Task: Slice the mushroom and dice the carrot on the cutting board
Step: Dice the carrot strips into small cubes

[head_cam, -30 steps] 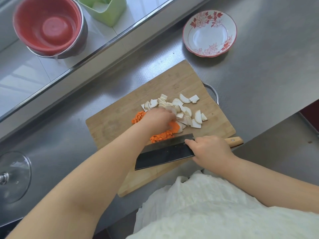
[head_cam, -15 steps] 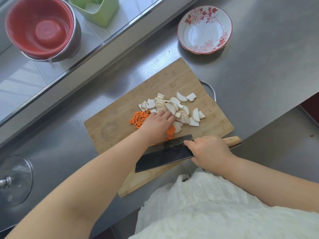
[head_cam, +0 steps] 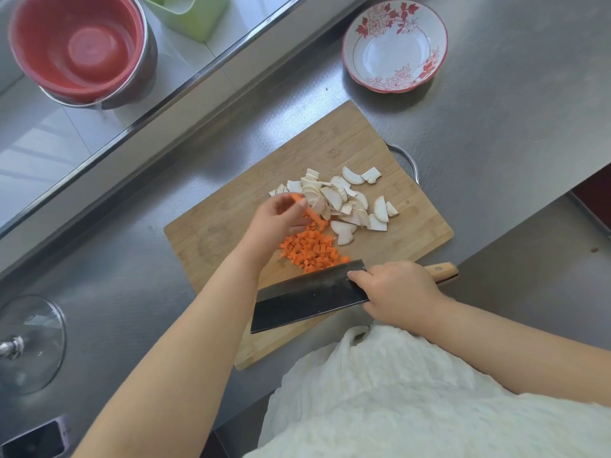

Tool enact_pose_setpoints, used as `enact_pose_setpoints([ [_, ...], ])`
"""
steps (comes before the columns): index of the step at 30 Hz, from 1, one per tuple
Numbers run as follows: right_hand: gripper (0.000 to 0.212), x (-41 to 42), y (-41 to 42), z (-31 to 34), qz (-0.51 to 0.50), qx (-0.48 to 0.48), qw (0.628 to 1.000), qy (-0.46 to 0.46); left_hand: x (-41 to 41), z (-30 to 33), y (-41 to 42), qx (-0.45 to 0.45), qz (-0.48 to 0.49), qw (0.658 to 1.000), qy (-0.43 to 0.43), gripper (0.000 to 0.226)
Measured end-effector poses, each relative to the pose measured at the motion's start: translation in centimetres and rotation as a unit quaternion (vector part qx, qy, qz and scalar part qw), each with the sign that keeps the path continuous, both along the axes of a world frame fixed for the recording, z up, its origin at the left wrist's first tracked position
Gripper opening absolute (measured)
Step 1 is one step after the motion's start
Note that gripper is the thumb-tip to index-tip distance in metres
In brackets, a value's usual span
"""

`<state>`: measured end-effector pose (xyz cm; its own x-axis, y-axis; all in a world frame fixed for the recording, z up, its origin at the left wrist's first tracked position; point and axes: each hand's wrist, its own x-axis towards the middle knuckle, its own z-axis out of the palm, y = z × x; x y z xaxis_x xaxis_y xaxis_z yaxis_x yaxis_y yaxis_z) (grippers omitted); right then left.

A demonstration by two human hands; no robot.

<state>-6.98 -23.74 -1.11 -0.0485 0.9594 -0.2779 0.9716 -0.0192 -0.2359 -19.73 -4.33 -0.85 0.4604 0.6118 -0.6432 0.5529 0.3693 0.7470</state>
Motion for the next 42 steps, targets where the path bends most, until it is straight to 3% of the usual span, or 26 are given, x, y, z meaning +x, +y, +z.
enact_pose_setpoints([
  [3,0.025,-0.6,-0.1,0.1,-0.006,-0.005,1.0,0.01,-1.3,0.1,0.0,-0.139,0.137,0.977,-0.088,0.027],
  [8,0.032,-2.1,-0.2,0.2,-0.003,-0.024,0.999,-0.026,-2.8,0.3,0.2,-0.183,0.197,0.954,-0.132,0.036],
  [11,0.037,-3.0,0.0,0.7,-0.01,-0.067,0.997,0.027,-3.7,0.6,0.7,-0.168,0.203,0.954,-0.146,0.036],
  [17,0.037,-5.0,0.6,0.7,-0.033,-0.089,0.995,0.013,-3.7,0.3,0.7,-0.152,0.139,0.977,-0.06,0.027],
  [21,0.037,-5.5,0.7,0.6,-0.053,-0.089,0.995,0.01,-4.0,0.9,0.9,-0.176,0.082,0.978,-0.073,0.02],
  [25,0.036,-6.7,1.0,0.2,-0.094,-0.109,0.989,0.042,-5.0,1.8,2.0,-0.136,0.073,0.982,-0.109,0.025],
  [33,0.027,-9.4,1.2,-1.2,-0.229,-0.179,0.943,0.161,-6.8,3.5,3.1,-0.067,0.152,0.969,-0.18,0.027],
  [38,0.026,-9.0,1.8,-1.5,-0.273,-0.184,0.929,0.169,-11.0,2.7,2.7,0.06,0.26,0.952,-0.149,0.026],
  [42,0.022,-8.6,2.4,-1.3,-0.322,-0.186,0.911,0.18,-14.5,-0.2,0.3,0.051,0.304,0.948,-0.078,0.022],
])
